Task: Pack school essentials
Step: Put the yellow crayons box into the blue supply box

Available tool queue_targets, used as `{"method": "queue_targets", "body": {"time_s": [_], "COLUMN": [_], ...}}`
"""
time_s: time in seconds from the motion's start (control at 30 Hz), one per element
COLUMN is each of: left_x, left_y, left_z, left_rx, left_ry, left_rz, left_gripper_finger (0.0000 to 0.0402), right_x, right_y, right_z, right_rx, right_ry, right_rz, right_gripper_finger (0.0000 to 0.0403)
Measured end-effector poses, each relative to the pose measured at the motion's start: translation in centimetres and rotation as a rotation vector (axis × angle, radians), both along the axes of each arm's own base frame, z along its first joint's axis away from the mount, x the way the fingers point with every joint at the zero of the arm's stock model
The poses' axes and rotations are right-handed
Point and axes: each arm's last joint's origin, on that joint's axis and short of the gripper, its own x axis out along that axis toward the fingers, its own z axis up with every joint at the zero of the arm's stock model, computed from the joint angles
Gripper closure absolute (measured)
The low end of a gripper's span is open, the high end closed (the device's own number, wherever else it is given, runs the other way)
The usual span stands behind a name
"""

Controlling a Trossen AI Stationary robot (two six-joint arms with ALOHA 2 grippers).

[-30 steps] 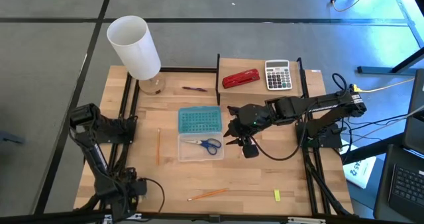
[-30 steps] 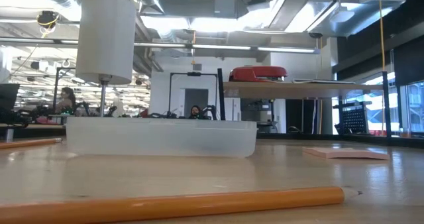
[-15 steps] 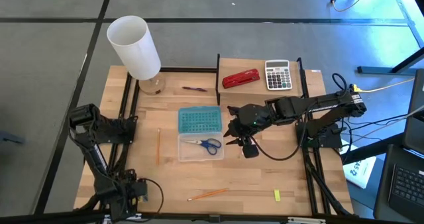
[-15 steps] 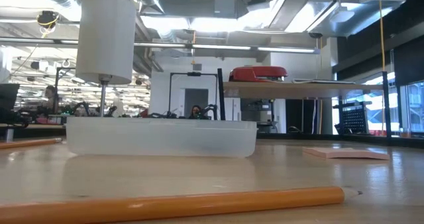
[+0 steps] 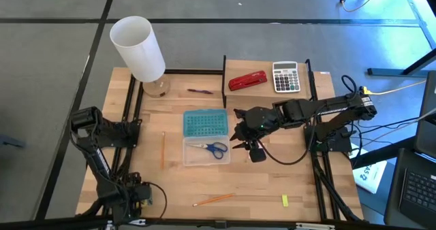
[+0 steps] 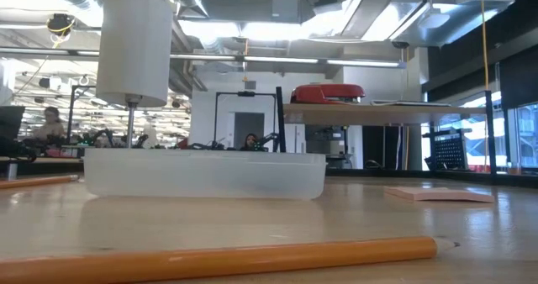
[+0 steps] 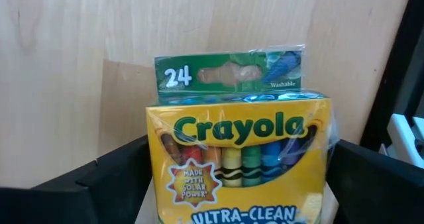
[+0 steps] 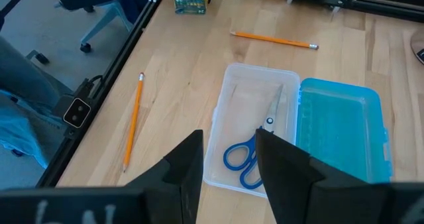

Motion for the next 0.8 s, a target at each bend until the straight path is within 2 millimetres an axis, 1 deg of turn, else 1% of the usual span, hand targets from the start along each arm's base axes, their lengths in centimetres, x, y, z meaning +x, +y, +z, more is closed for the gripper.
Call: {"method": "queue_targets", "body": {"time_s": [0.8], "left_x": [-0.01], "left_y": [0.16], "left_z": [-0.08], "left_rx": [0.028], "left_ry": [-0.020], "left_rz": [-0.045], "left_gripper_finger": [0.0003], "right_x": [0.00], "right_y": [0.00], "right_z": [0.00], "right_rx": [0.000], "right_ry": [0.000], "right_rz": [0.000], "right_gripper_finger": [0.0264]}}
